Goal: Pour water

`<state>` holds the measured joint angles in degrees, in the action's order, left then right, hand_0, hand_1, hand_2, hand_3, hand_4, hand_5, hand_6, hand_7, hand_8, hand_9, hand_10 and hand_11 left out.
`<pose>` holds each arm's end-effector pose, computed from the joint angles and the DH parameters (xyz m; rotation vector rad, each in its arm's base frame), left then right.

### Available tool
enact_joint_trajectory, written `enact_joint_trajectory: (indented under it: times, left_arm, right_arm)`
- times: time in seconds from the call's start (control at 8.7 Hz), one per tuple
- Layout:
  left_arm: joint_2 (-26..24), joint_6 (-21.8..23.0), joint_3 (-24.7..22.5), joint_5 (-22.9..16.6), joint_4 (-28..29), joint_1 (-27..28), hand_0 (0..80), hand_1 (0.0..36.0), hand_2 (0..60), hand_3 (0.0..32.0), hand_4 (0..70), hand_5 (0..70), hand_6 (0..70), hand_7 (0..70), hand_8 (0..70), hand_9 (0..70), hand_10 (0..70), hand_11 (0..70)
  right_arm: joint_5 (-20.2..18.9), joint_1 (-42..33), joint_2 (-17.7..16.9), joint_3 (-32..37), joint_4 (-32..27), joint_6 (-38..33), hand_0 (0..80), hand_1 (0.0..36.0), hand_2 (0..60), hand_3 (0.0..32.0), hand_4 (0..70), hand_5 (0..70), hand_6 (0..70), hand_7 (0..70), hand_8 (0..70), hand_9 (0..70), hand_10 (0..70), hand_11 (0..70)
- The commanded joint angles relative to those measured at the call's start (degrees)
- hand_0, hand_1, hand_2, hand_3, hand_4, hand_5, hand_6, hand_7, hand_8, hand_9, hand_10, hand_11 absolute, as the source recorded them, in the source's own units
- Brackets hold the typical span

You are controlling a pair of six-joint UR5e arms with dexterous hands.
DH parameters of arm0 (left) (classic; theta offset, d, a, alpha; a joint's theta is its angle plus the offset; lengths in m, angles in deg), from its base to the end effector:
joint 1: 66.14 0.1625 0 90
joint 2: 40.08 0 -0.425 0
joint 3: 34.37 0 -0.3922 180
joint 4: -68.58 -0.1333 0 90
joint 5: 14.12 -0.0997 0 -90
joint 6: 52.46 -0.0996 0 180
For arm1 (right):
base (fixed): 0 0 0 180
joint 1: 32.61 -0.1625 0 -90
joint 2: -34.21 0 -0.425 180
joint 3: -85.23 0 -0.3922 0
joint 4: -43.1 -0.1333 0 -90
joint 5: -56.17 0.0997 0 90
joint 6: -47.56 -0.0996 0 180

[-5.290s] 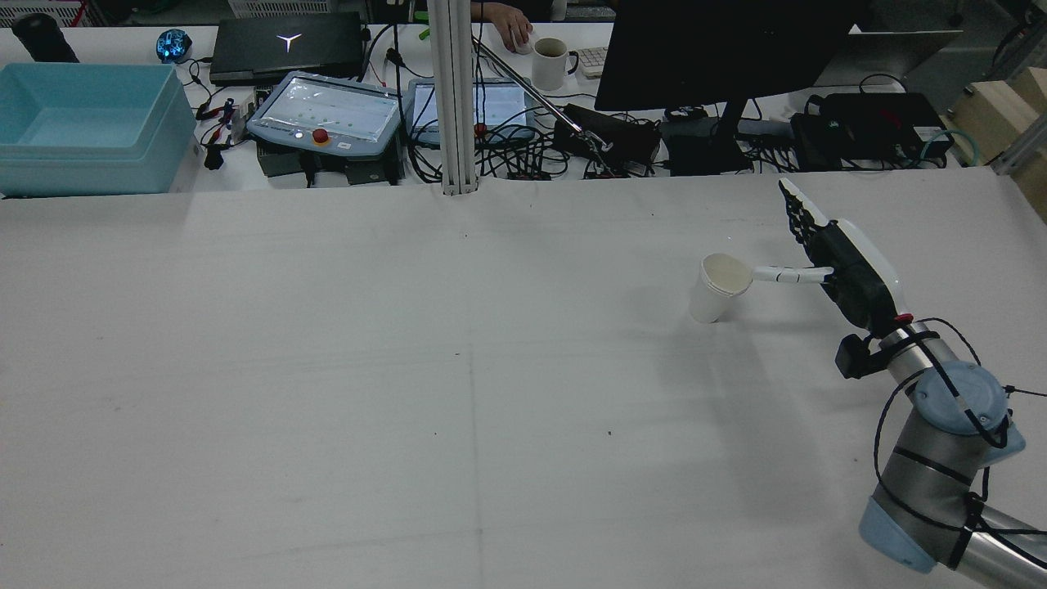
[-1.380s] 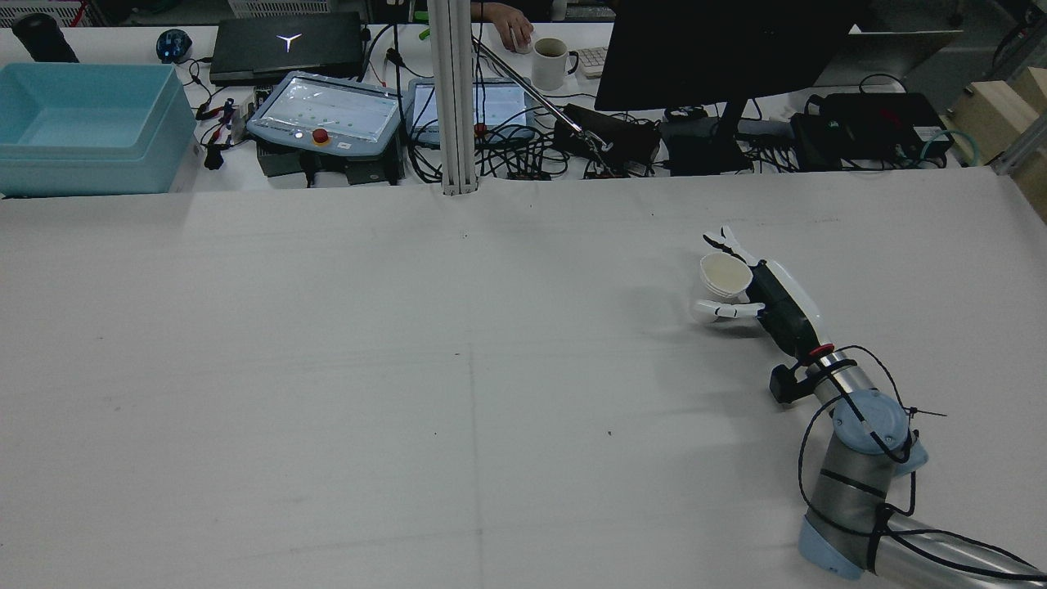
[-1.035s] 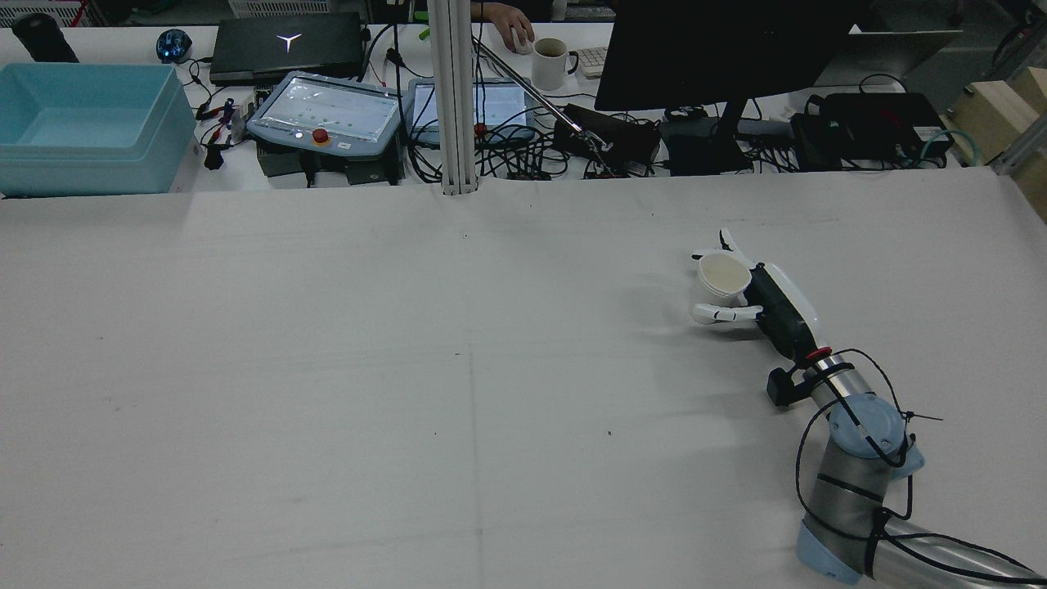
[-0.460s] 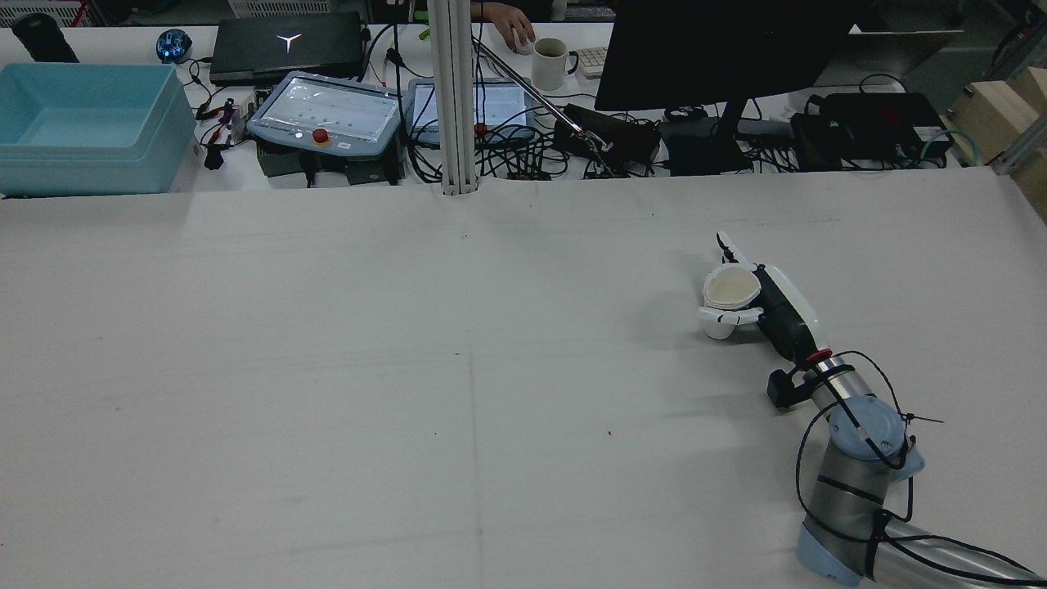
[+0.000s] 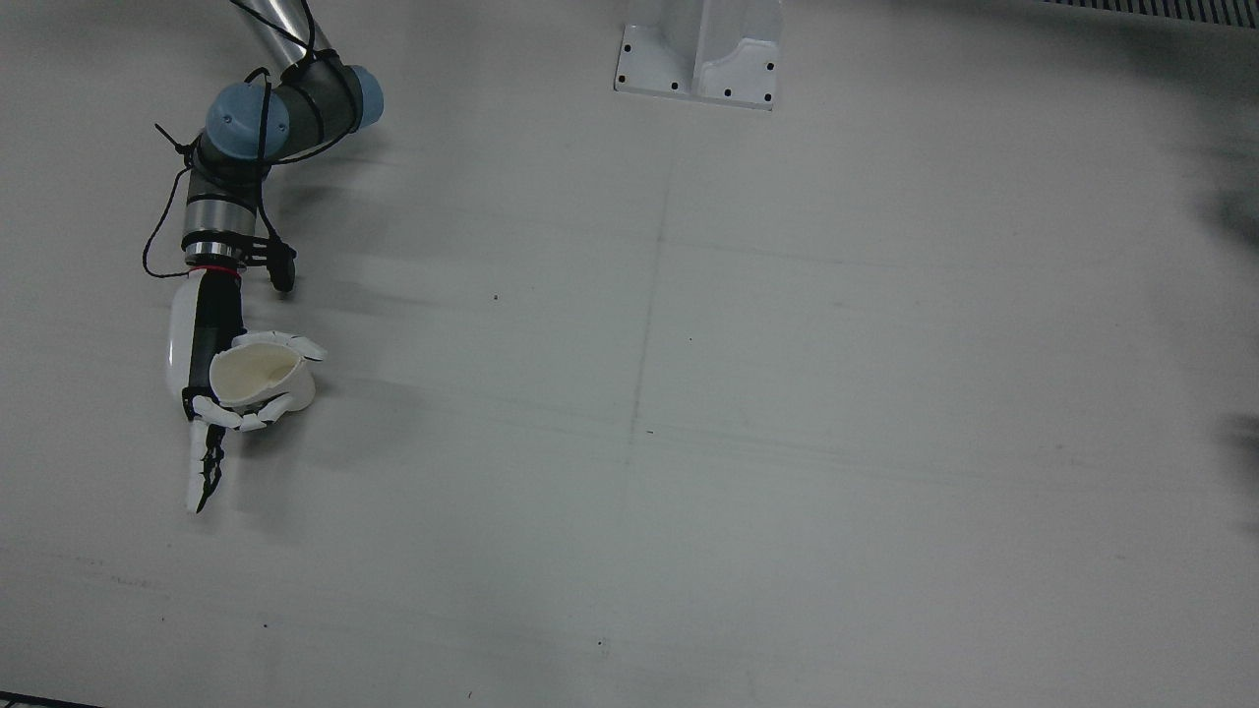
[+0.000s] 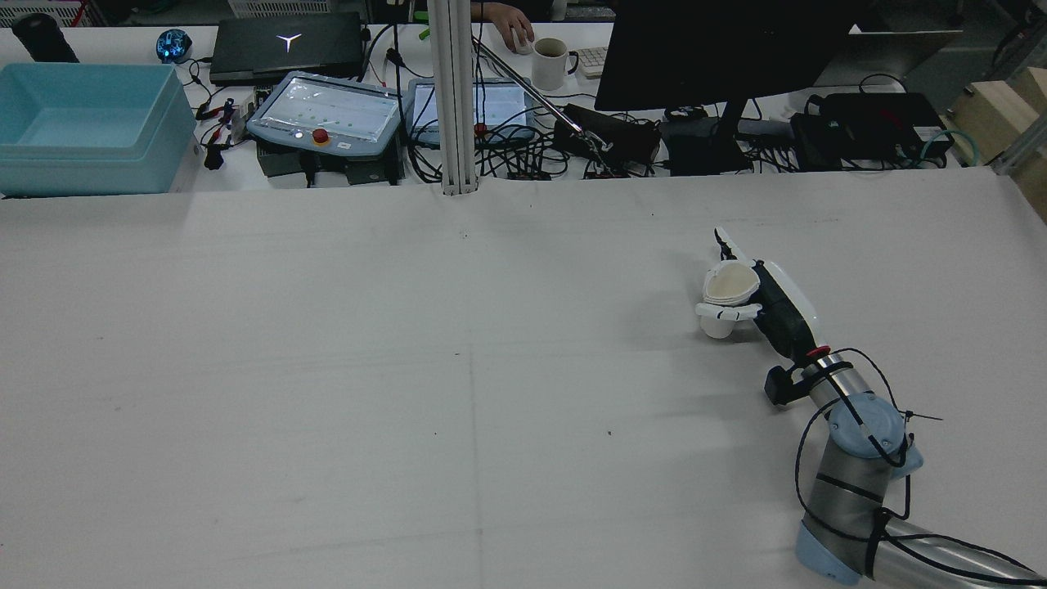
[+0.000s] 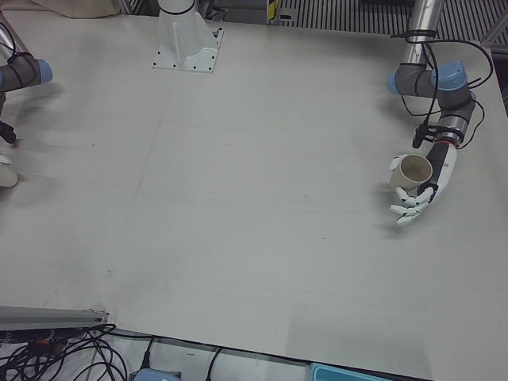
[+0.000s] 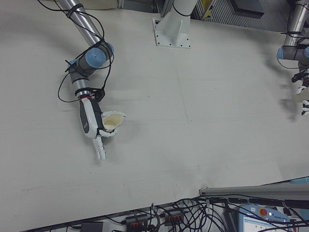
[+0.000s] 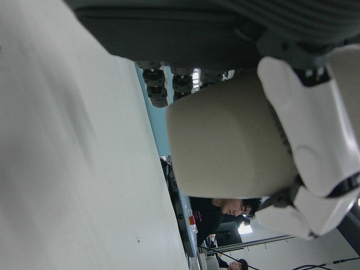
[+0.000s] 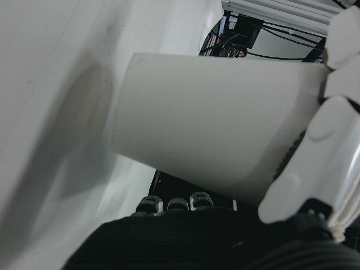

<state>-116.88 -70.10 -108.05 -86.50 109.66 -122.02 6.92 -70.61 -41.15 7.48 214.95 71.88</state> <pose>0.0651 -0.3874 0.8482 -0.0395 2.1971 -1.7483 -0.3442 -0.5206 0.6416 0.1246 -2.1524 1.8190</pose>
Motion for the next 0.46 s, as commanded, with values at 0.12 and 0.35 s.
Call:
enact_joint_trajectory:
  times: [0.12,0.35]
  left_arm:
    - [-0.46,-0.11,-9.60,-1.09,-6.41,0.33,48.4,20.4,51.7,0.0,44.0,70.0,23.8,39.6,12.5,20.8,9.4,14.6]
    - [-5.43,-0.20,-14.19,-6.76,-12.91,0.60,48.9,20.5,51.5,0.0,46.6,70.0,25.3,40.9,13.6,22.0,9.8,15.2]
  right_arm:
    - [-0.85,-2.69,-0.14,-5.91,2.24,-0.41,48.5,12.5,19.4,0.0,70.0,49.0,2.4,5.1,0.0,0.0,1.5,2.0]
    - [-0.85,-3.22,-0.14,-10.21,7.07,0.11,49.7,13.9,18.6,0.0,70.0,53.4,2.7,6.2,0.0,0.0,1.2,1.7]
